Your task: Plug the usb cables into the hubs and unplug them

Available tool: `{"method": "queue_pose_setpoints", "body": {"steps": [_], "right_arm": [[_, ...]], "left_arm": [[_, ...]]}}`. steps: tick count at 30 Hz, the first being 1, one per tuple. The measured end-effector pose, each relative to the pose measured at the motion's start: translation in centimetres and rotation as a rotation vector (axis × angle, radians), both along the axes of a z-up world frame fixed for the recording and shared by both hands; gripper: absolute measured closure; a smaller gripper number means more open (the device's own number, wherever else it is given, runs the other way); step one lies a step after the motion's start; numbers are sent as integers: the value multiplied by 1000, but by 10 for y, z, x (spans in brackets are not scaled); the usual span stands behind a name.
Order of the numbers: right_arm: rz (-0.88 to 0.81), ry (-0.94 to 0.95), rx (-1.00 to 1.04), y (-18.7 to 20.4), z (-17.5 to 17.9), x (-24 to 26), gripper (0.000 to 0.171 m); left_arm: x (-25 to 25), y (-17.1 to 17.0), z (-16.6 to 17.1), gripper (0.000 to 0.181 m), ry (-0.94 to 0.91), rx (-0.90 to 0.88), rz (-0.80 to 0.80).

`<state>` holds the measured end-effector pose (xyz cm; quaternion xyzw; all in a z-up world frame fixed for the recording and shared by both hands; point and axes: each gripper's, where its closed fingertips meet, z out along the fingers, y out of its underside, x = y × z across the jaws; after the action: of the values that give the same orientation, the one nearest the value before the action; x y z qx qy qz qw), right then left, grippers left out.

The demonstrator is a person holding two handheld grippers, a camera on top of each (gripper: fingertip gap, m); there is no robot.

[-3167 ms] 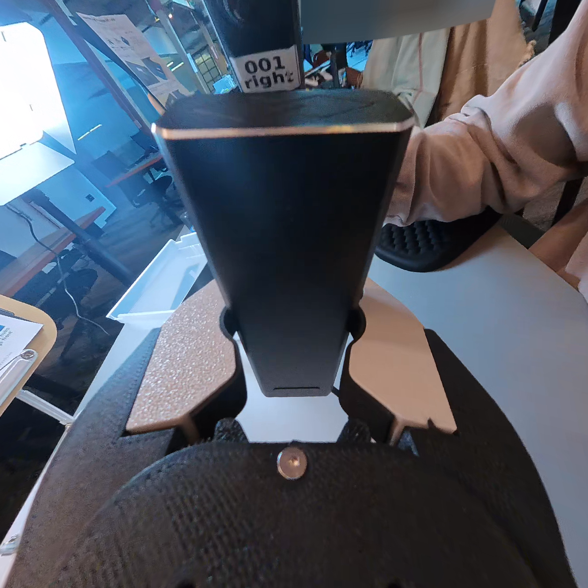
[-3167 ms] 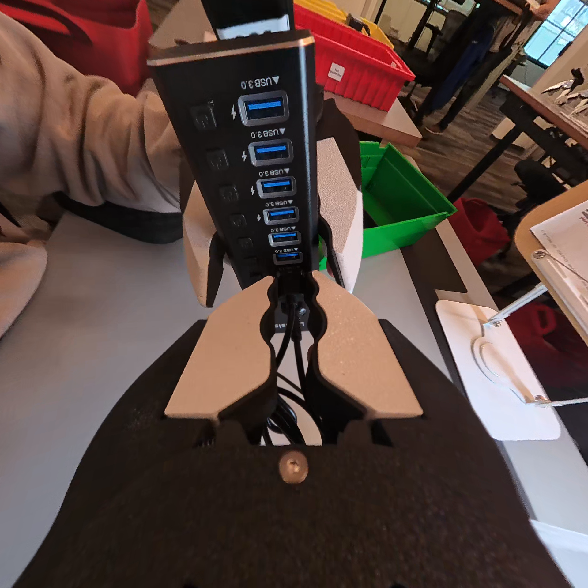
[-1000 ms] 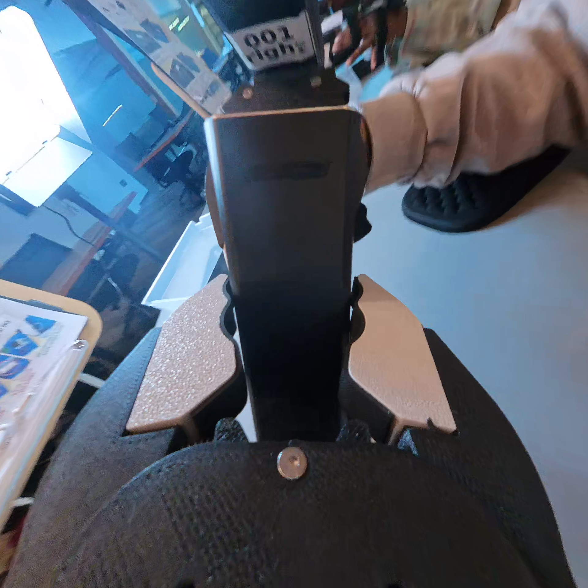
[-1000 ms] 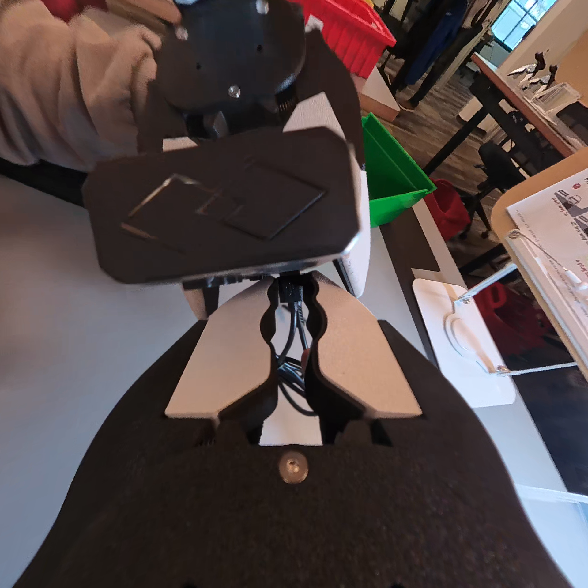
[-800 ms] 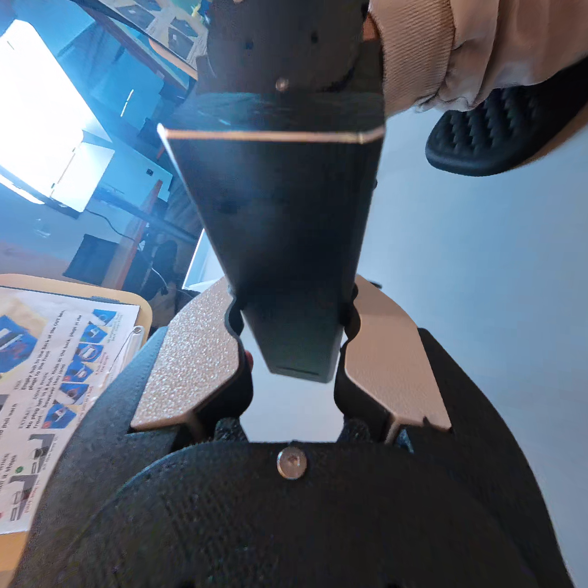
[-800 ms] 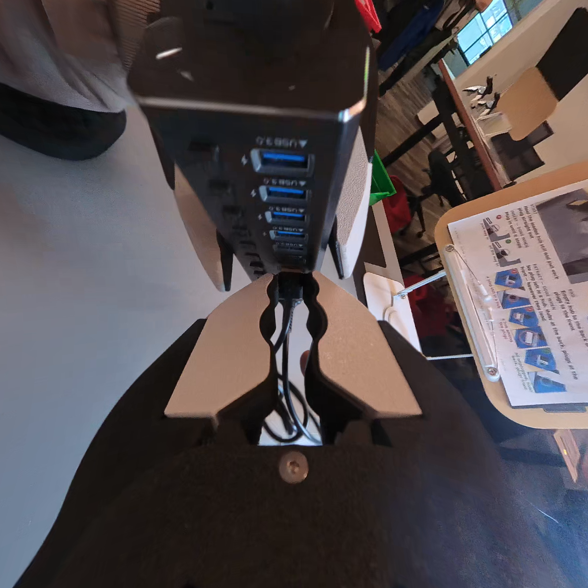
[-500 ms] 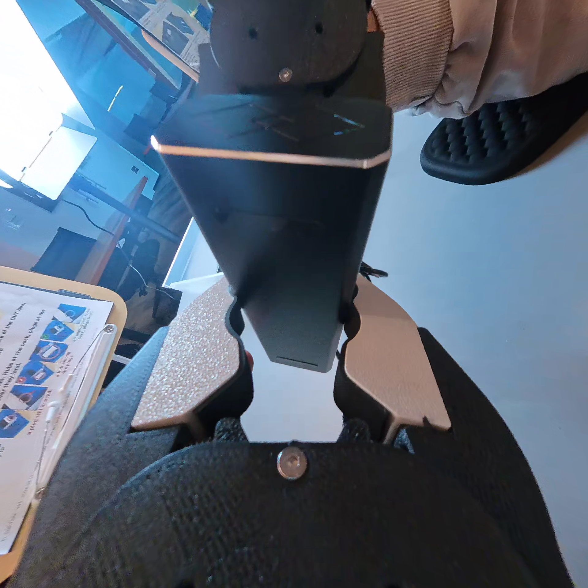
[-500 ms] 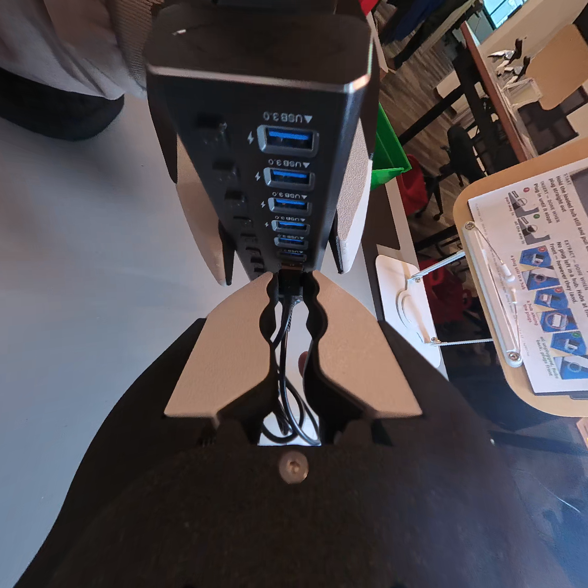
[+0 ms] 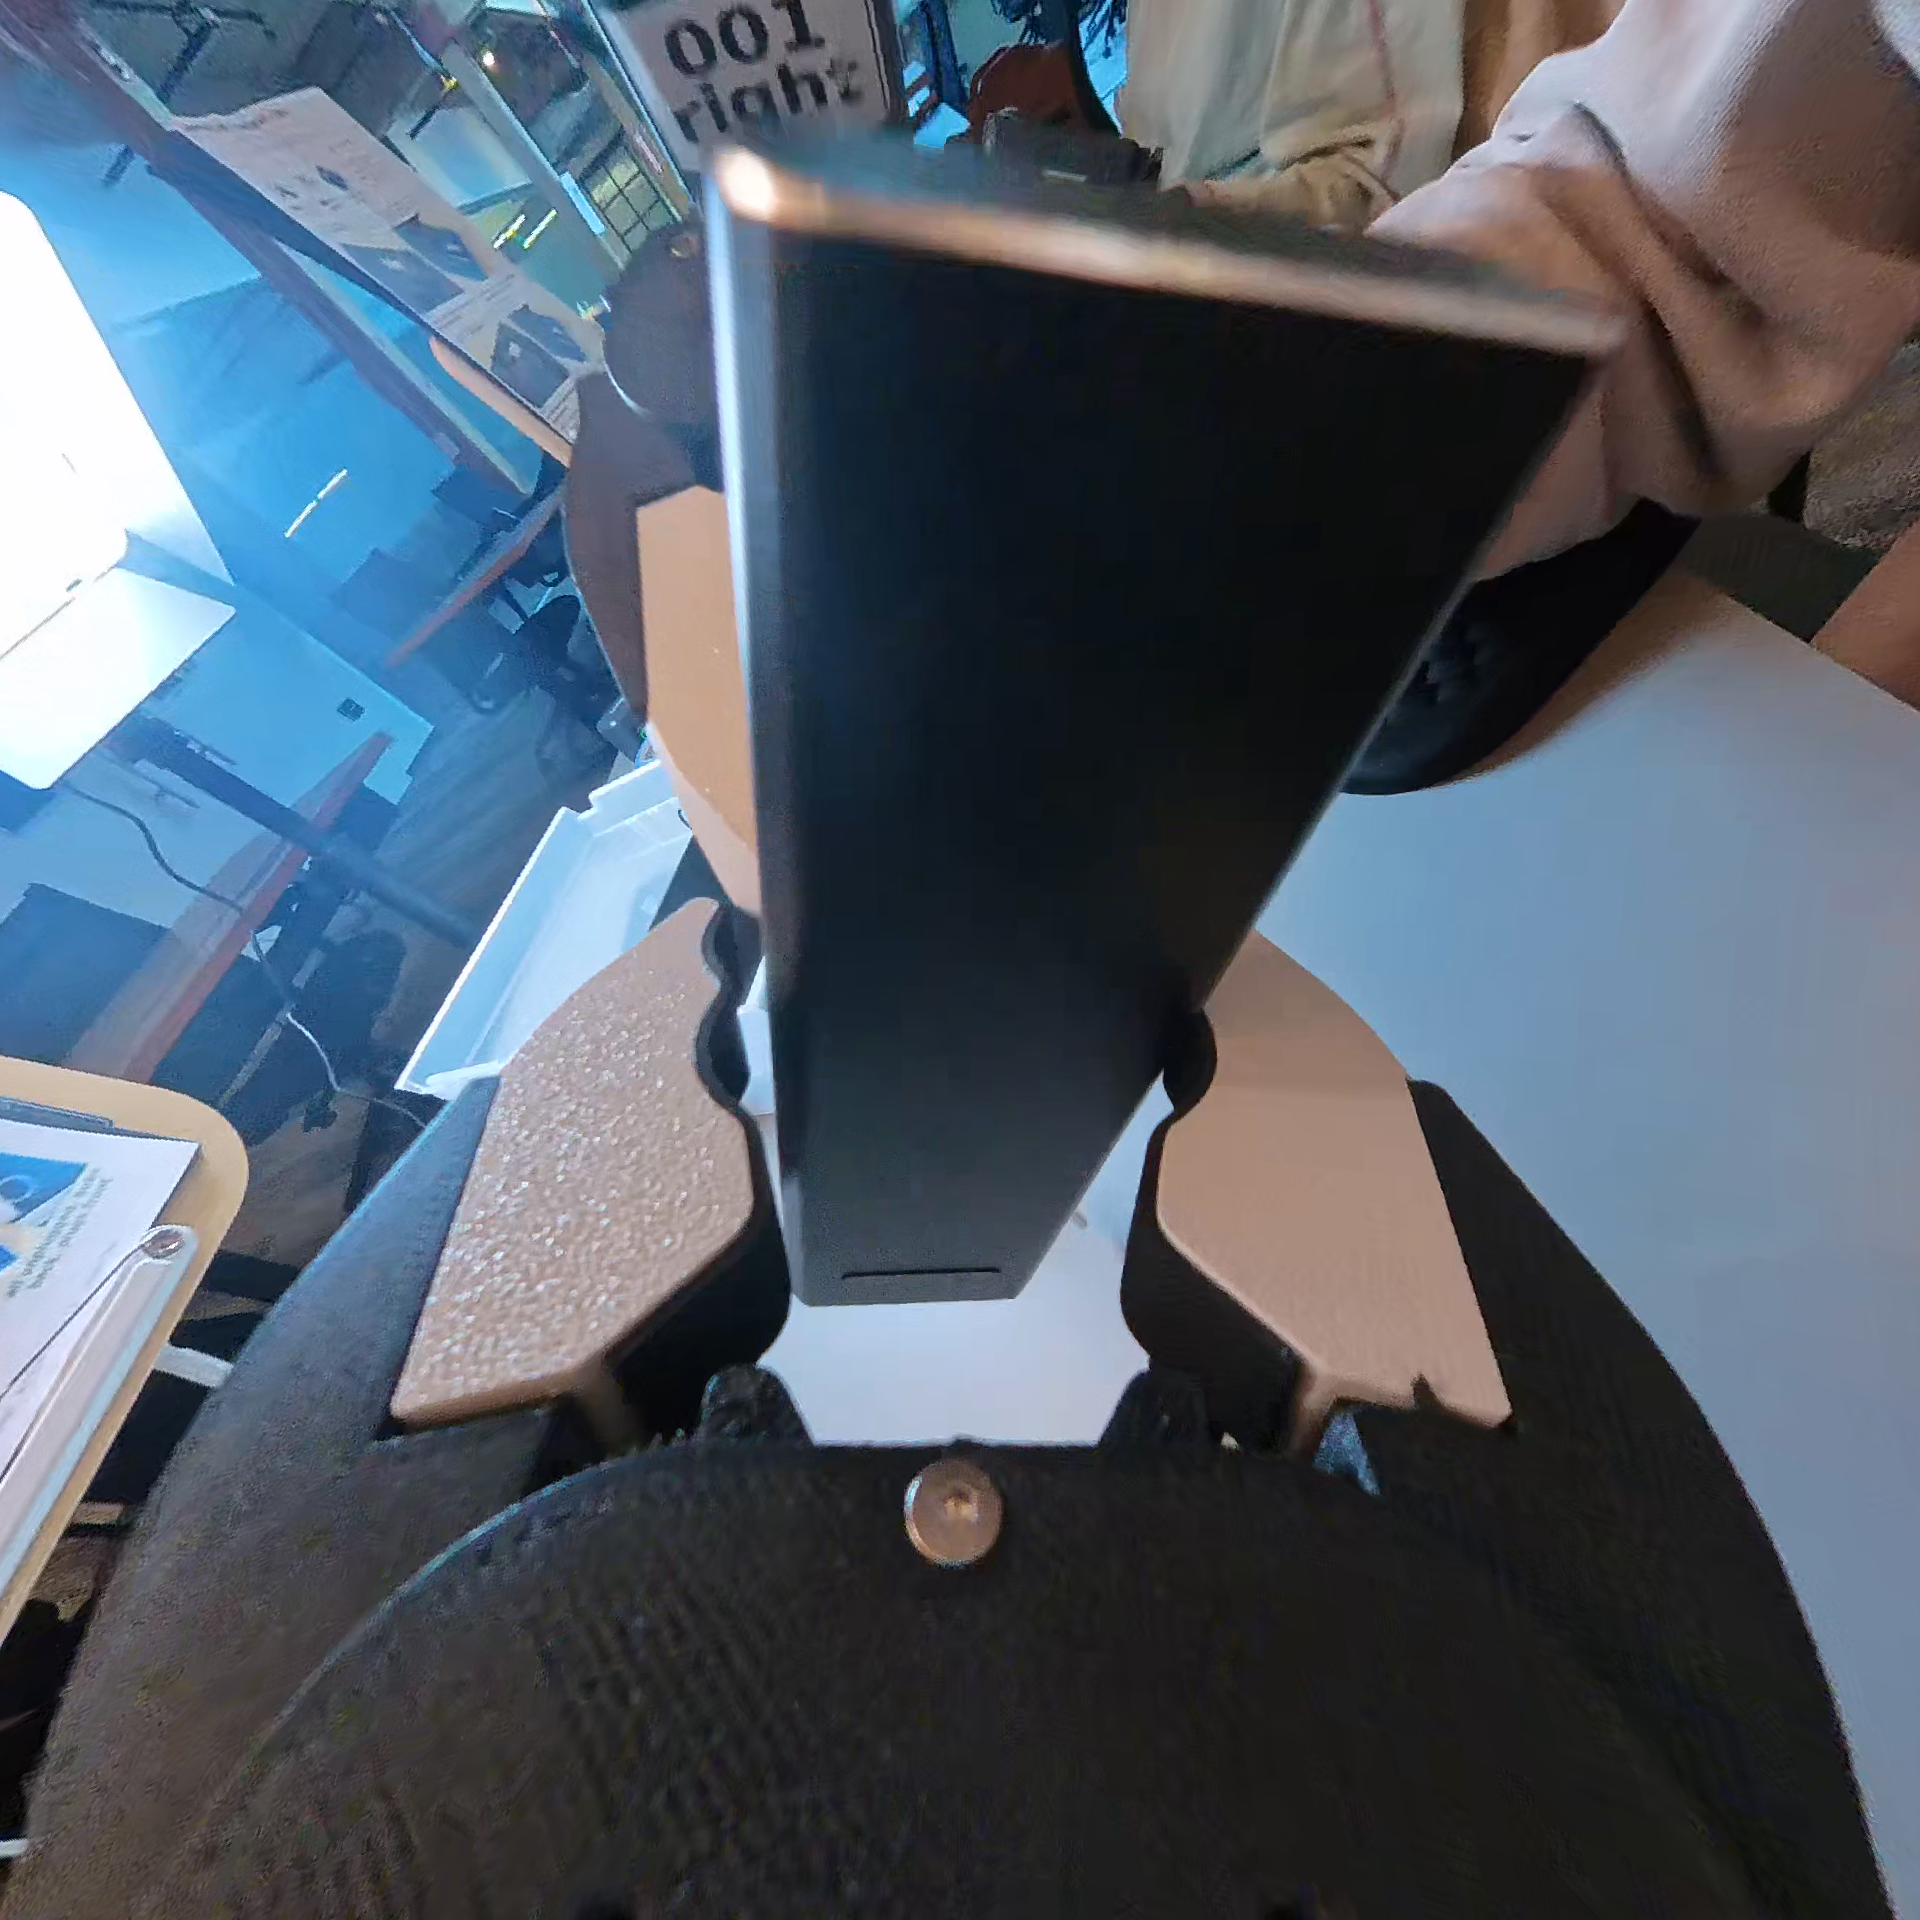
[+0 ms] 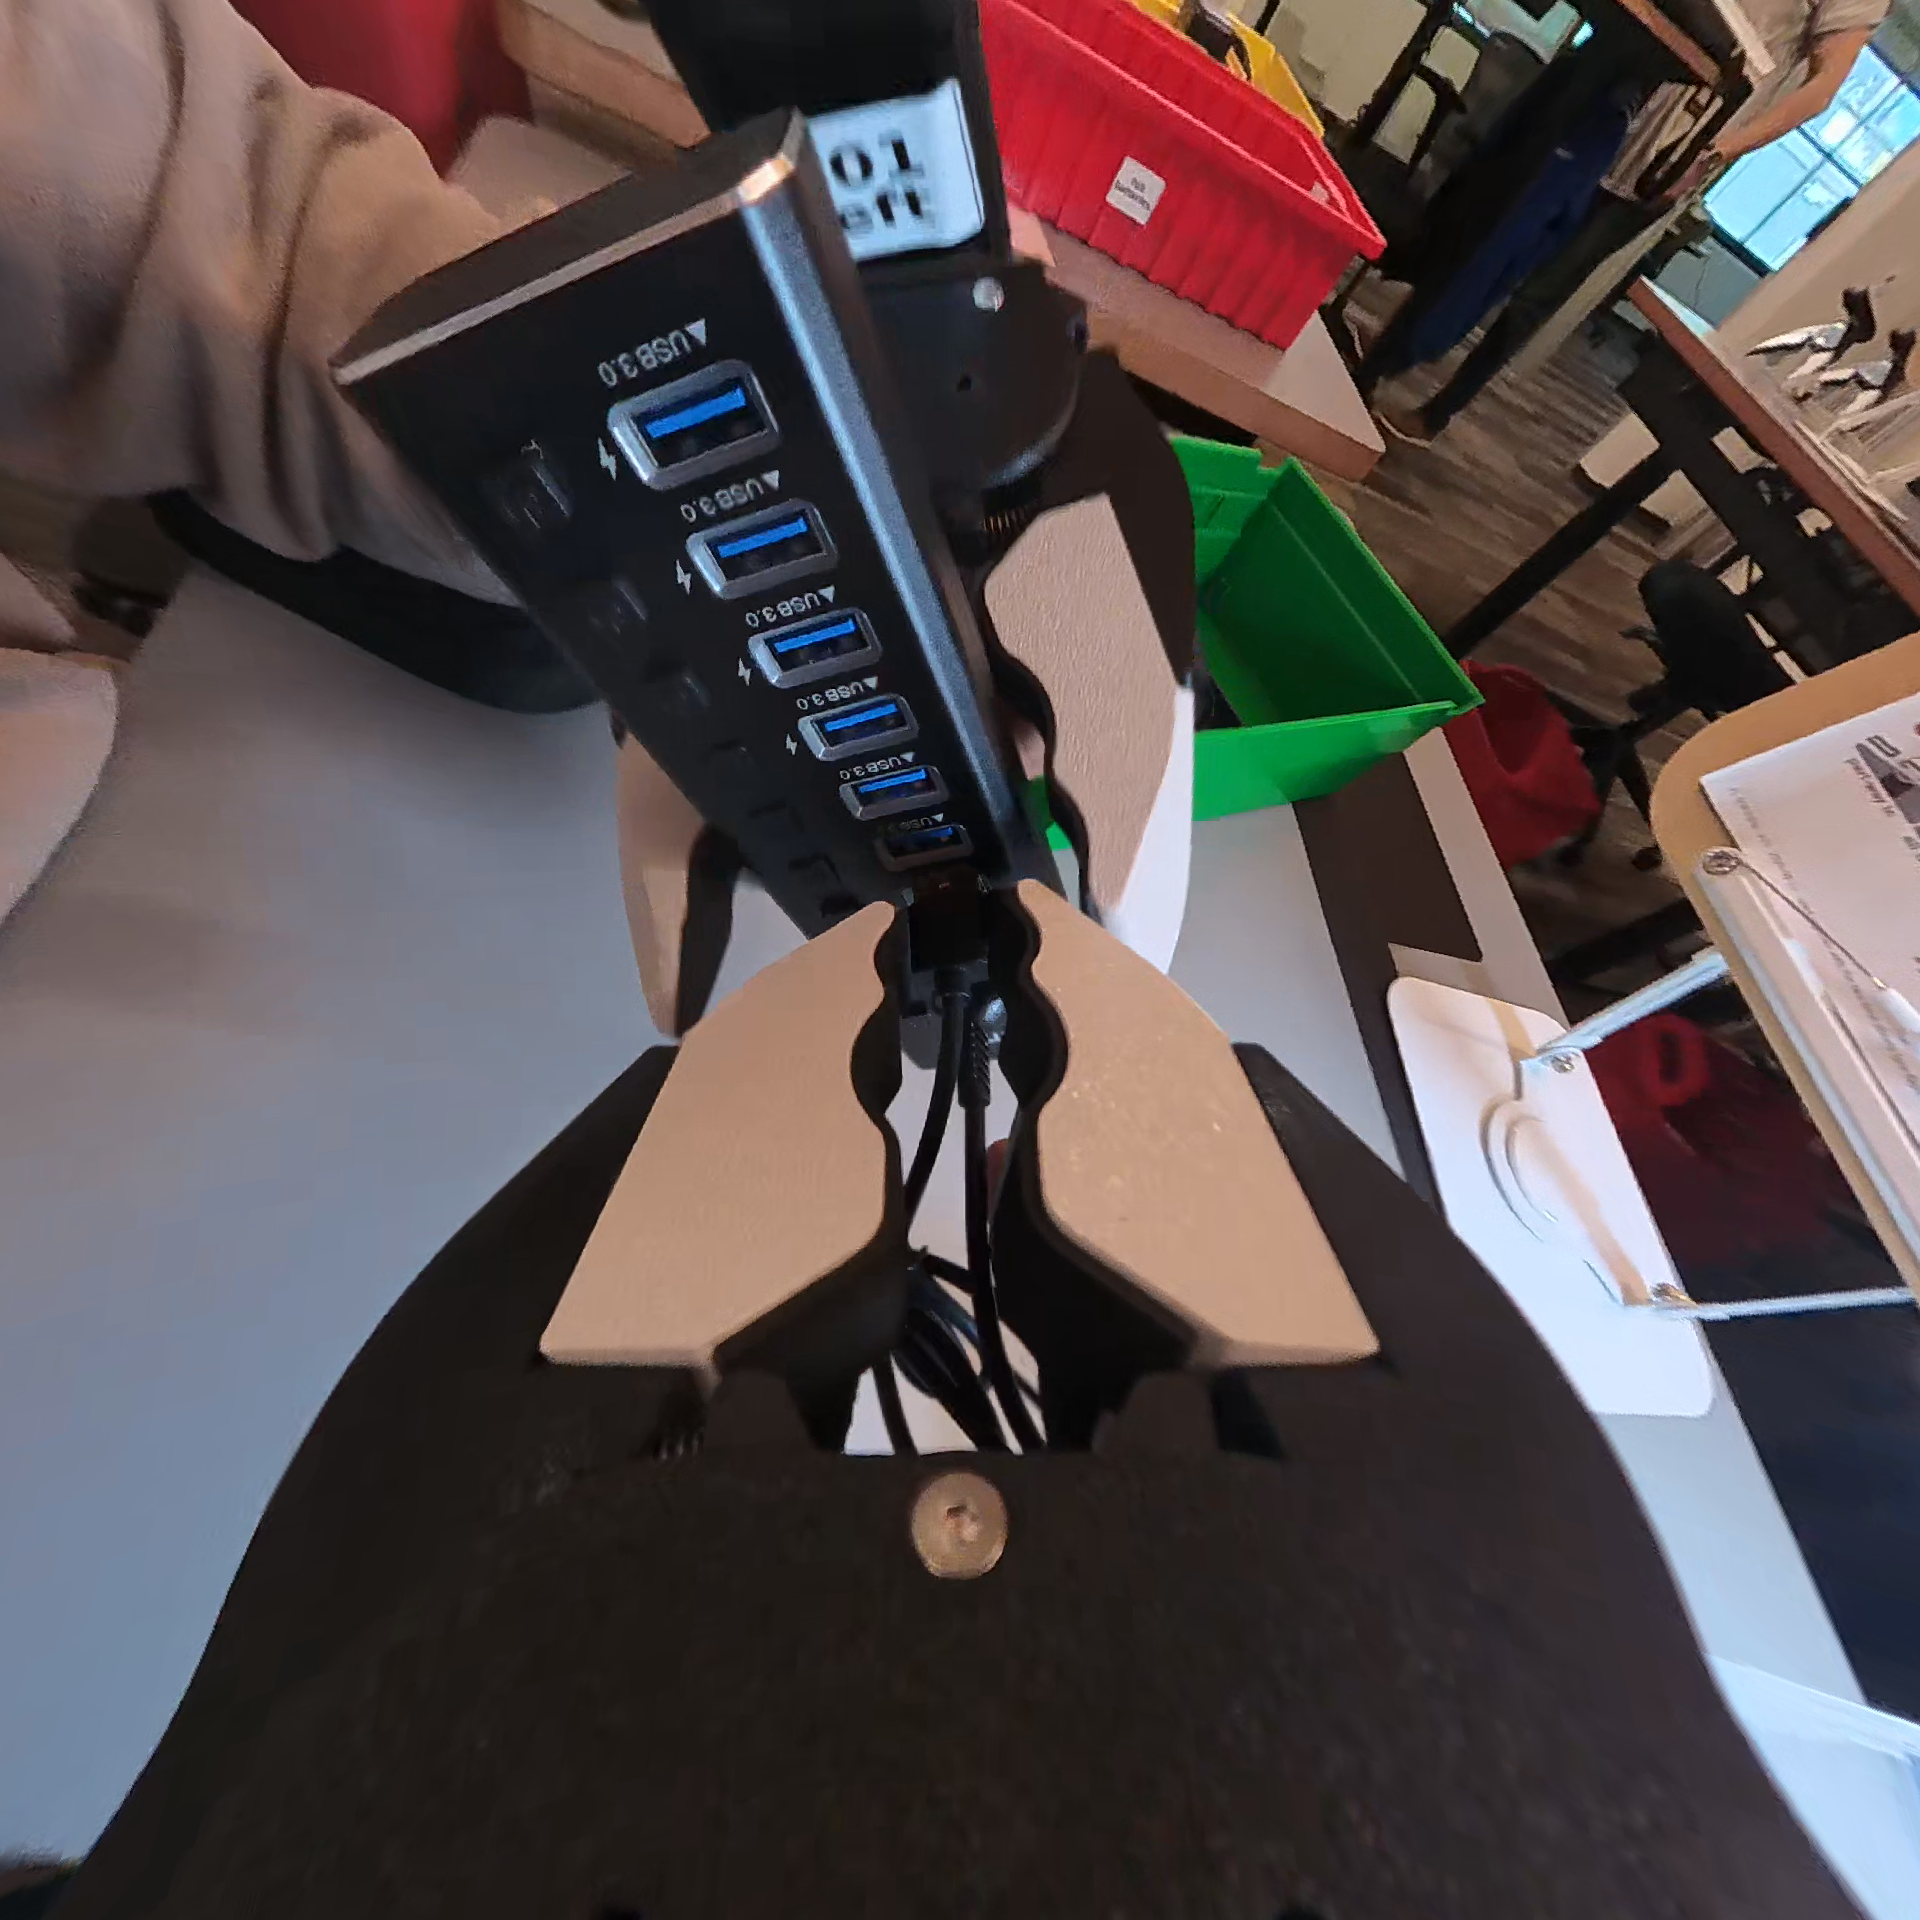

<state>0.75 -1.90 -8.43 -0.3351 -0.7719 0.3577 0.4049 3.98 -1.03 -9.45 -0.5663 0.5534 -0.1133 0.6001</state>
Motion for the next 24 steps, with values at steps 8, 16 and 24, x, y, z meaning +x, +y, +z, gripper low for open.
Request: {"method": "queue_pose_setpoints", "body": {"steps": [8, 16, 24], "right_arm": [[-52, 7, 116, 0, 3, -1, 156], [-136, -5, 358, 3, -4, -7, 156], [-101, -40, 342, 4, -10, -7, 155]], "left_arm": [[-2, 6, -1, 110, 49, 58, 61], [-7, 5, -4, 109, 85, 31, 69], [-10, 5, -11, 109, 155, 17, 71]]}}
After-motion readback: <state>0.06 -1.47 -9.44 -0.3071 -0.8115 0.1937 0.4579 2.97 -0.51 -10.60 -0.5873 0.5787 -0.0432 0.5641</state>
